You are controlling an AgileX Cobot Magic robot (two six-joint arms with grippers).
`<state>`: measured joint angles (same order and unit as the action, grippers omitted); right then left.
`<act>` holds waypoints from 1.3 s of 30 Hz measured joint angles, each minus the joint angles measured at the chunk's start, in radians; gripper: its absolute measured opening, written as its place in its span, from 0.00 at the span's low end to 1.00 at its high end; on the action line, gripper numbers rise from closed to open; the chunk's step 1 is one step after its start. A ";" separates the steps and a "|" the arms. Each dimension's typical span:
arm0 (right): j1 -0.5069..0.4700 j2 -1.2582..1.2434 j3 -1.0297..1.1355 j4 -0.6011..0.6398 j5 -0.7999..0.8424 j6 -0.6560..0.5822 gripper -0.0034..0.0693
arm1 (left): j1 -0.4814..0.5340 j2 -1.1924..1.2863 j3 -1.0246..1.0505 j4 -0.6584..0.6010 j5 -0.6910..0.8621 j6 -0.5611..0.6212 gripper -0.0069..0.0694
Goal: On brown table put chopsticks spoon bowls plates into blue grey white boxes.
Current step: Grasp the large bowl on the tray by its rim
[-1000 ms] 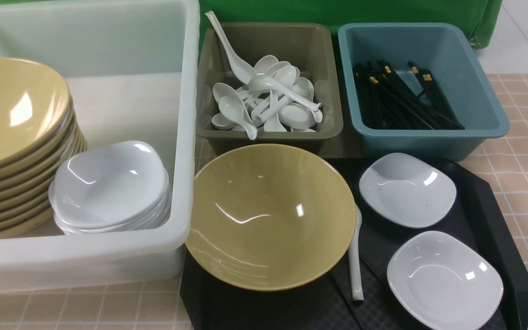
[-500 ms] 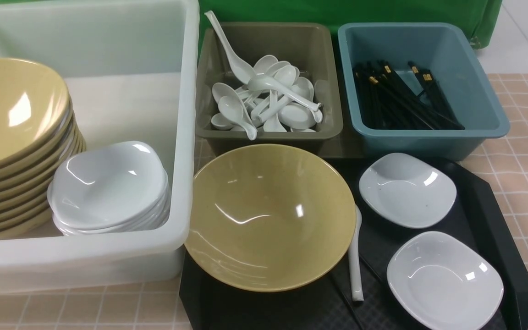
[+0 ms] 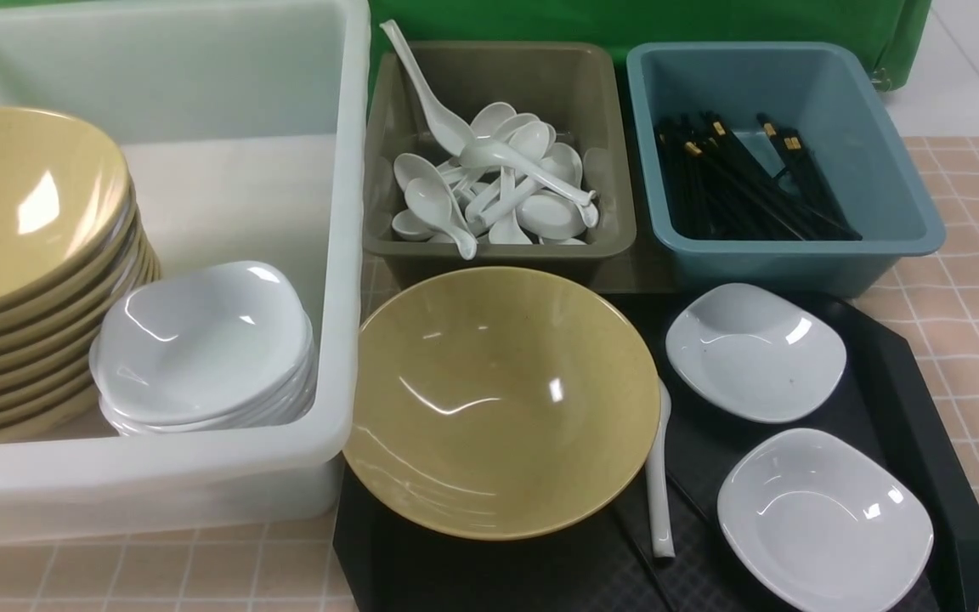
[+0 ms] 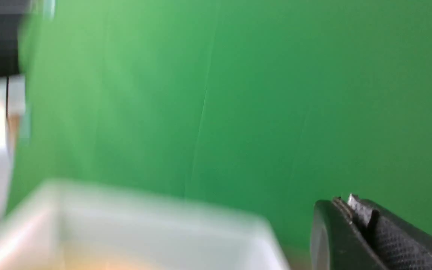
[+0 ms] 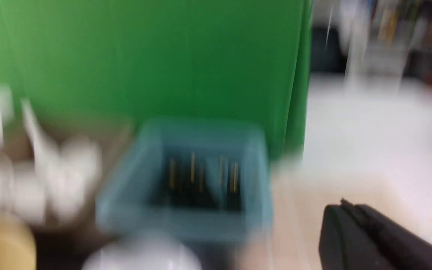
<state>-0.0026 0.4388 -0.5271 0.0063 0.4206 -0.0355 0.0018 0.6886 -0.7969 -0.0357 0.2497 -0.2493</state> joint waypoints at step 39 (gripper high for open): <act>0.345 0.187 0.195 0.029 -0.009 -0.199 0.10 | -0.666 1.256 -0.614 -0.405 0.577 0.413 0.10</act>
<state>0.3427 0.6263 -0.3316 0.0357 0.4116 -0.2345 -0.6641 1.9446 -1.4106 -0.4403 0.8271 0.1635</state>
